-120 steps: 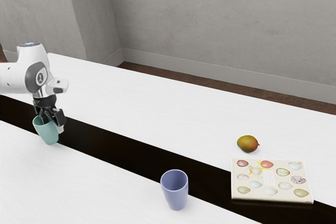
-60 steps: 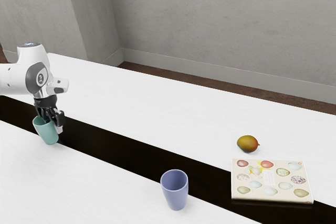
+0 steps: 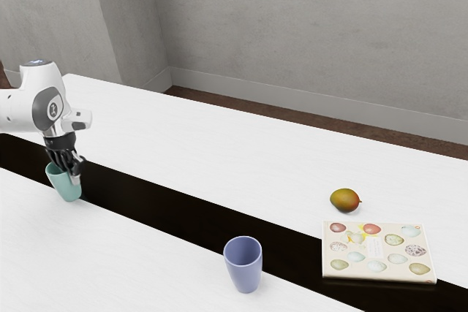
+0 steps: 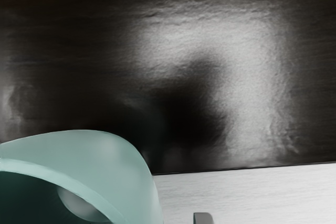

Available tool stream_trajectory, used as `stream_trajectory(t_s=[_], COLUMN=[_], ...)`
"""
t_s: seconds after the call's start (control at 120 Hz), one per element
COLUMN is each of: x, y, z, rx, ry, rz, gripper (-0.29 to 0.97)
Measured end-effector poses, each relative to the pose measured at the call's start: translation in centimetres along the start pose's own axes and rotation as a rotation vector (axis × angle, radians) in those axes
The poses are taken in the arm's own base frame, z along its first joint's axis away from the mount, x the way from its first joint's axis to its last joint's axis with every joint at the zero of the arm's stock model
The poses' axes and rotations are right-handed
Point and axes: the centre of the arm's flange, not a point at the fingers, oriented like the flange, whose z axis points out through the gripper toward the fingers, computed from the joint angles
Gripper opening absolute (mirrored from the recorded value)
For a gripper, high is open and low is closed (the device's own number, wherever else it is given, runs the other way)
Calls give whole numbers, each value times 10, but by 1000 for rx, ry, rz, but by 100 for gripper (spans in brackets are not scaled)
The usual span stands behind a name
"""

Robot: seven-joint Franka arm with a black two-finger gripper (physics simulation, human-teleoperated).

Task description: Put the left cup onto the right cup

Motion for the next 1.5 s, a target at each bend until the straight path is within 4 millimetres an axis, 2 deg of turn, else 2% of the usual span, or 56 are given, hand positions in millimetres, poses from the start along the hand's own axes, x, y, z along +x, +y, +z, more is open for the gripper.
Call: stream_trajectory(t_s=[0.267, 0.408, 0.525, 0.775, 1.017, 1.3, 1.5], x=[0, 0, 3, 12, 17, 17, 11], y=[1, 4, 14, 52, 102, 159, 219], z=[-5, -21, -46, -101, -149, -188, -201], rx=[9, 24, 42, 63, 68, 61, 42], ry=[7, 28, 63, 122, 161, 181, 162], rz=[5, 19, 39, 108, 192, 292, 394], gripper=[-8, -9, -9, -10, -10, -10, -10])
